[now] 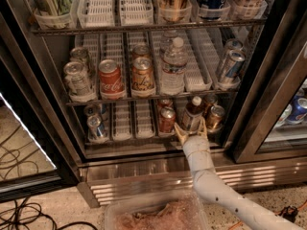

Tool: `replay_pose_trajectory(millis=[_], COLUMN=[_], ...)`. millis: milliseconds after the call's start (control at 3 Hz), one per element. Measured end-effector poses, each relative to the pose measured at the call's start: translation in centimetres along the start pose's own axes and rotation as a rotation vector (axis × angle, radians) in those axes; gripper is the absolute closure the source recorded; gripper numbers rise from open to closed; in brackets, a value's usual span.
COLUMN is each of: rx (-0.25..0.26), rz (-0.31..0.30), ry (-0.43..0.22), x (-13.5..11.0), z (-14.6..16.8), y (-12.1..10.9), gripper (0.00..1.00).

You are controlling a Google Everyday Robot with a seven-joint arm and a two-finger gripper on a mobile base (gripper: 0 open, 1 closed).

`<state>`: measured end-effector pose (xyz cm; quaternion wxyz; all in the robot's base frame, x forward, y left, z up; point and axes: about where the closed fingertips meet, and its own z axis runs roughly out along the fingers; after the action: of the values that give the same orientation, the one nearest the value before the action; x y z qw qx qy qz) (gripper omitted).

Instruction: Pick blue plastic bottle from bottom shelf of fridge

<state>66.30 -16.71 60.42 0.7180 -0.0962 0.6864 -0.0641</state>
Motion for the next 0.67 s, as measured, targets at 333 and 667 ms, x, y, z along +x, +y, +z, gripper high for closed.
replay_pose_trajectory(millis=[333, 667], rx=[0.028, 0.022], rz=[-0.001, 0.003], ry=[0.006, 0.008], x=[0.56, 0.71], z=[0.91, 1.02], y=[-1.46, -1.17], gripper=[0.31, 0.31])
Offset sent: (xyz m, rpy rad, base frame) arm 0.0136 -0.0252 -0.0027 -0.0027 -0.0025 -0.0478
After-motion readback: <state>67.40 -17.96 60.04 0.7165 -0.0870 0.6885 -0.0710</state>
